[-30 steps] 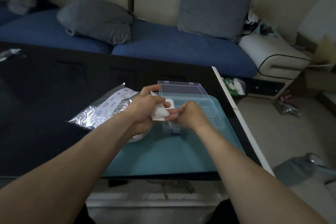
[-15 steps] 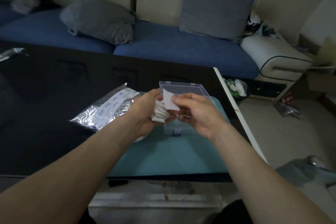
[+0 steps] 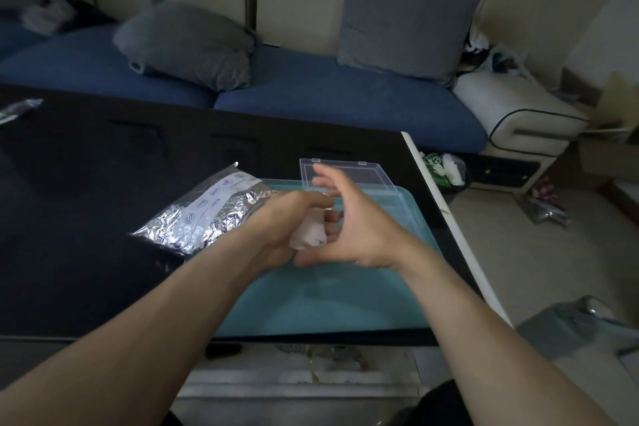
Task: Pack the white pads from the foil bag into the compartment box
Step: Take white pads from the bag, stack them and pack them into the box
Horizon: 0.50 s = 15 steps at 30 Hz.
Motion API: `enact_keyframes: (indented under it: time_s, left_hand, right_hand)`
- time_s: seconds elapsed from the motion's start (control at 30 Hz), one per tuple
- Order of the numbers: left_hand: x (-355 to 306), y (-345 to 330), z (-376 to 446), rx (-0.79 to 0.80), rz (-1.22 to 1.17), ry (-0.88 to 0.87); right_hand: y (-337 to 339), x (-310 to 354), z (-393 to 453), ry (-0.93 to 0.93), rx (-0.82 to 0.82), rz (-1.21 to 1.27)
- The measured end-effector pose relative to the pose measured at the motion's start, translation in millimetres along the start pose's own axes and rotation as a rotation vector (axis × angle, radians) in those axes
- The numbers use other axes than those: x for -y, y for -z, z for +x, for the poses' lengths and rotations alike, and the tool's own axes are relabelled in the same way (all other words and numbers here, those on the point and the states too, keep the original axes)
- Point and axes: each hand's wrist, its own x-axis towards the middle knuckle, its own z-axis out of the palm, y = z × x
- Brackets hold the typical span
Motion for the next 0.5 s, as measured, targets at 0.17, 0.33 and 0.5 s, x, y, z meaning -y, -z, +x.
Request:
enact_keyframes:
  time_s: [0.17,0.33,0.5]
  left_hand:
    - [-8,1,-10,0.237,-0.1,0.015]
    - [-7,0,-11,0.239,-0.069,0.064]
    - [2,-1,-3,0.177,-0.027,0.016]
  right_hand:
    - [3,7,-1,0.096,-0.101,-0.007]
    - [7,4,-3,0.048,-0.042,0.1]
    - [9,10,-4,0.055,-0.108,-0.16]
